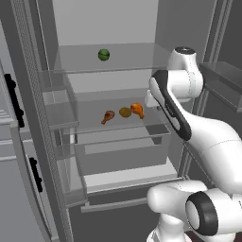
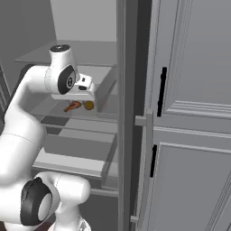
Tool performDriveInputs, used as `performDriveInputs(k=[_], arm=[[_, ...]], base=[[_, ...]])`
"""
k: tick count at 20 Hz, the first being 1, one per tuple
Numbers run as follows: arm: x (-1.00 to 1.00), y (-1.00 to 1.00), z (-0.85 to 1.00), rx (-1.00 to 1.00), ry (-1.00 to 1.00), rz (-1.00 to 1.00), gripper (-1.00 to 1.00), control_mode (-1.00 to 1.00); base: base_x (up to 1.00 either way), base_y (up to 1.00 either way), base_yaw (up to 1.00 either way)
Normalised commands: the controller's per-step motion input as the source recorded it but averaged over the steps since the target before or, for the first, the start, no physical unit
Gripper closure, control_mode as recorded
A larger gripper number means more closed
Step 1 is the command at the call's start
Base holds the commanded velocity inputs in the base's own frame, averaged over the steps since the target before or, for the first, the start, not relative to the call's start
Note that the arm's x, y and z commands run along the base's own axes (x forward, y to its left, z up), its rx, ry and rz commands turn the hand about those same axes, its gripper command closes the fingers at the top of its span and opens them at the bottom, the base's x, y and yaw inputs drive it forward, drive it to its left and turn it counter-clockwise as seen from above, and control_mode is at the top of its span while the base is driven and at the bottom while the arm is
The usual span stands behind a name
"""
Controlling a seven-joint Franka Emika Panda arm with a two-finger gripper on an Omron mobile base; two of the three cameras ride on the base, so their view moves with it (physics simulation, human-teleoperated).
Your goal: Place one avocado and one chicken drumstick in each tupperware on the nearby counter, to pack two identical lunches.
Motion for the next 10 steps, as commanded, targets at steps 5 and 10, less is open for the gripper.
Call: performDriveInputs(k=[5,10], arm=[[0.06,0.07,-0.67,-0.03,-0.02,-0.05,-1.0,-1.0],[0.47,0.0,-0.56,0.0,-0.26,-0.12,-1.0,-1.0]], base=[[0.0,0.0,0.0],[0.0,0.0,0.0]])
